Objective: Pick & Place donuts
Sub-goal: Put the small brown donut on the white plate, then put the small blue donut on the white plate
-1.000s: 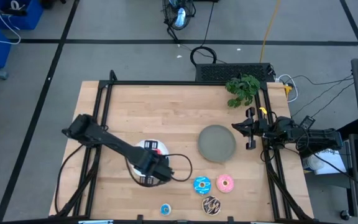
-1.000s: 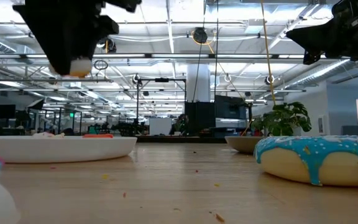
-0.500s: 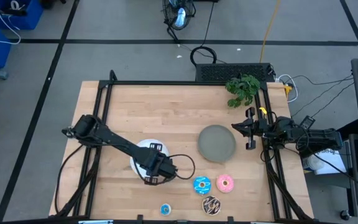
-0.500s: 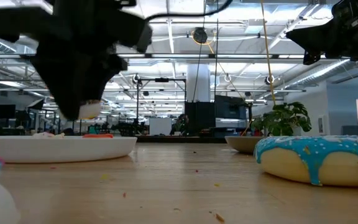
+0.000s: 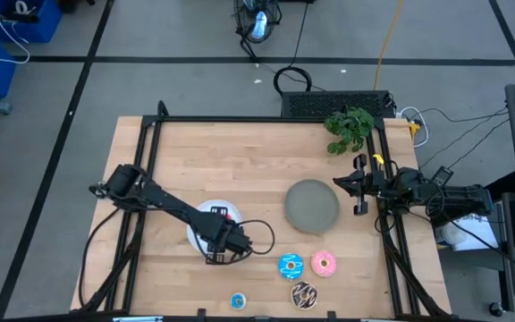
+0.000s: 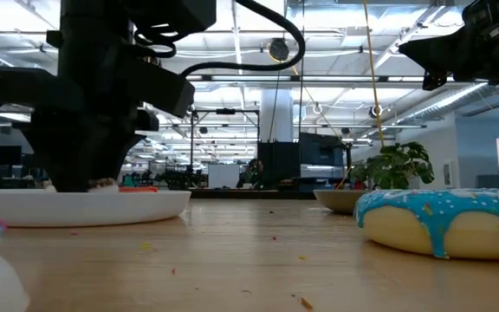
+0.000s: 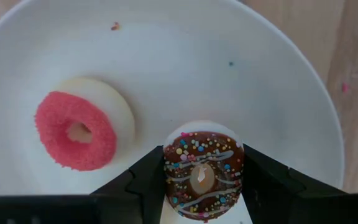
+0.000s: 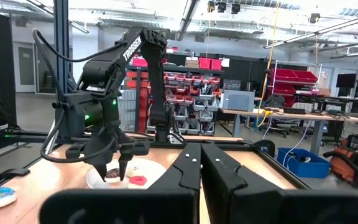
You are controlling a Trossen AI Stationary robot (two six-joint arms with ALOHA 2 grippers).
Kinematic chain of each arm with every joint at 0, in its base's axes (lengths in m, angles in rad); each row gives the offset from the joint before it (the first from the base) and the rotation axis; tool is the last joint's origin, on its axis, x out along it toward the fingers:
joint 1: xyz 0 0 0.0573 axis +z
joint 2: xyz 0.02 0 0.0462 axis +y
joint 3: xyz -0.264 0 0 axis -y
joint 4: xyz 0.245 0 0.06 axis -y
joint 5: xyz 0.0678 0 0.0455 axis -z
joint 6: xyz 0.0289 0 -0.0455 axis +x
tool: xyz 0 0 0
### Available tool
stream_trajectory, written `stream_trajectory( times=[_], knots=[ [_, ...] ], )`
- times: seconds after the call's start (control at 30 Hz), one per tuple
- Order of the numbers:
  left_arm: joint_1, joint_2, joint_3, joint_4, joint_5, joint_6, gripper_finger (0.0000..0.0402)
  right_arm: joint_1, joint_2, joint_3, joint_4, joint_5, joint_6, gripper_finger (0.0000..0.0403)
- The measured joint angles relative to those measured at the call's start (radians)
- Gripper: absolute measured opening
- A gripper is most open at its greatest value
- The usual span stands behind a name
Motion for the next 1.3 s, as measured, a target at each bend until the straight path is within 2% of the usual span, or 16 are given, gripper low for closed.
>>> stream_trajectory(
  times=[0.5,0.67,0.9,1.0,1.07,1.17,1.3],
  knots=[
    [0.043,0.000,0.000,0.049,0.024,0.062,0.0276,0.000,0.000,0.000,0.000,0.000,0.000,0.0000],
    [0.041,0.000,0.031,0.019,0.032,0.082,0.0286,0.000,0.000,0.000,0.000,0.000,0.000,0.0000],
    [0.010,0.000,0.181,-0.122,0.034,0.078,0.0285,0.000,0.000,0.000,0.000,0.000,0.000,0.0000],
    [-0.019,0.000,0.266,-0.207,0.034,0.101,0.0265,0.000,0.000,0.000,0.000,0.000,0.000,0.0000],
    [-0.038,-0.001,0.317,-0.248,0.032,0.111,0.0238,0.000,0.000,0.000,0.000,0.000,0.000,0.0000],
    [-0.060,-0.001,0.384,-0.281,0.031,0.111,0.0179,0.000,0.000,0.000,0.000,0.000,0.000,0.0000],
    [-0.079,-0.002,0.434,-0.286,0.030,0.130,0.0078,0.000,0.000,0.000,0.000,0.000,0.000,0.0000]
  ],
)
